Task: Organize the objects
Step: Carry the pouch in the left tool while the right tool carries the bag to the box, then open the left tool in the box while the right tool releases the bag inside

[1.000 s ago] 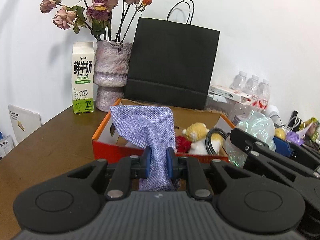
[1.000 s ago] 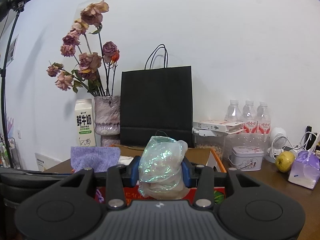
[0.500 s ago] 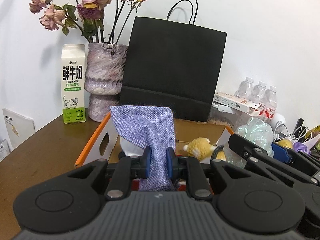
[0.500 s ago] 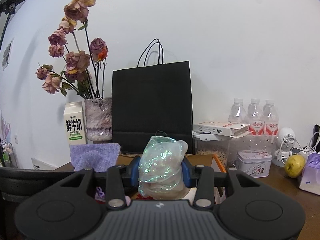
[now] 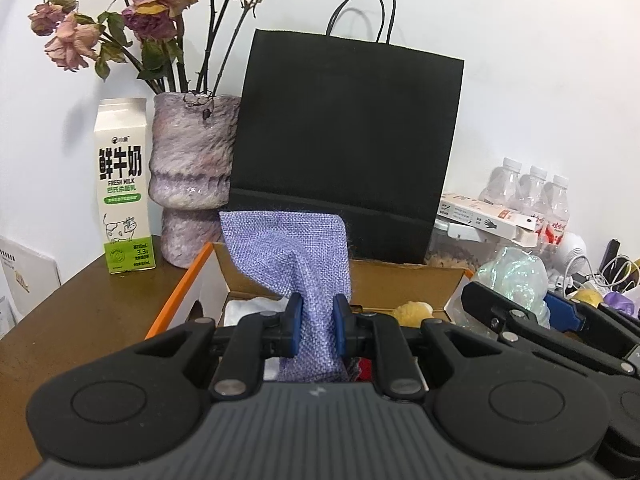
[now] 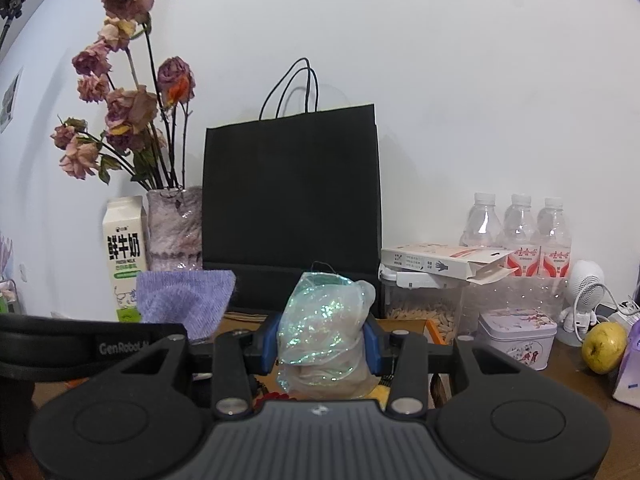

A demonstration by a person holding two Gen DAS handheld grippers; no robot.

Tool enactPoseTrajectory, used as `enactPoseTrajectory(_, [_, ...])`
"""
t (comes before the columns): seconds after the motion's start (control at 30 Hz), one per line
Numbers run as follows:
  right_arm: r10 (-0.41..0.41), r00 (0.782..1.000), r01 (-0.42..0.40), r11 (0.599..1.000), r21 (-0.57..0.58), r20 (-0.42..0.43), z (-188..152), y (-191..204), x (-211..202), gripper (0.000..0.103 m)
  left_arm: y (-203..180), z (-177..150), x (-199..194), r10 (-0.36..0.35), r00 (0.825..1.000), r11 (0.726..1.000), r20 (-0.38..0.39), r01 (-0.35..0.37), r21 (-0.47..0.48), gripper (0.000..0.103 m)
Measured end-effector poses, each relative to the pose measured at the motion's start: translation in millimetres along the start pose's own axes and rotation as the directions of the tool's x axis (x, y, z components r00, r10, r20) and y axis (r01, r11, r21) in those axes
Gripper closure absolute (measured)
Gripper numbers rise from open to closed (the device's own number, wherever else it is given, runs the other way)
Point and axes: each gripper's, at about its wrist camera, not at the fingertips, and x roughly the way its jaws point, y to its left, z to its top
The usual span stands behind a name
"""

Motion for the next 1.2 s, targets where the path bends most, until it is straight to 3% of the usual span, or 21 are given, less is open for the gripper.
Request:
enactPoseTrajectory(0.7, [0.011, 0.998, -0.013, 0.999, -0.032, -0.066, -3.7, -14.7, 43.6, 0.060, 7.8, 6.5, 42.0, 0.003, 1.000, 0.998, -0.009, -0.003, 0.060, 0.084])
enactPoseTrajectory(0.8, [0.009, 0.996, -0.013, 0.999, -0.039, -0.087, -6.2, -15.5, 46.0, 0.054, 10.7, 6.0, 43.3, 0.019, 1.000, 0.998, -0.005, -0.018, 0.055, 0.070])
enactPoseTrajectory(0.87, [0.008, 0.996, -0.011, 0.999, -0.042, -0.093, -7.5, -15.1, 45.9, 0.040, 12.2, 5.9, 43.6, 0.037, 0.999, 0.998, 0.003, -0.037, 0.057, 0.066])
enactPoseTrajectory(0.9, [0.005, 0.996, -0.009, 0.999, -0.044, -0.090, -7.9, -14.5, 45.0, 0.033, 13.2, 6.2, 44.0, 0.037, 0.999, 0.998, 0.002, -0.037, 0.054, 0.058])
enactPoseTrajectory(0.93, [0.000, 0.996, -0.004, 0.999, -0.048, -0.085, -7.8, -13.8, 44.1, 0.017, 14.9, 6.4, 44.7, 0.034, 0.999, 0.998, -0.001, -0.034, 0.045, 0.036])
enactPoseTrajectory(0.97, [-0.008, 0.997, 0.004, 0.999, -0.054, -0.078, -8.0, -12.8, 43.3, 0.006, 16.7, 6.4, 45.7, 0.037, 0.999, 0.999, -0.005, -0.037, 0.034, 0.020])
enactPoseTrajectory(1.0, [-0.018, 0.997, 0.013, 0.998, -0.061, -0.071, -8.4, -11.7, 42.7, 0.003, 18.0, 6.2, 46.4, 0.049, 0.999, 0.998, -0.004, -0.049, 0.026, 0.000])
enactPoseTrajectory(1.2, [-0.035, 0.996, 0.029, 0.996, -0.080, -0.081, -9.9, -9.4, 44.7, 0.000, 22.5, 6.0, 47.2, 0.094, 0.996, 0.995, 0.009, -0.094, 0.020, 0.000])
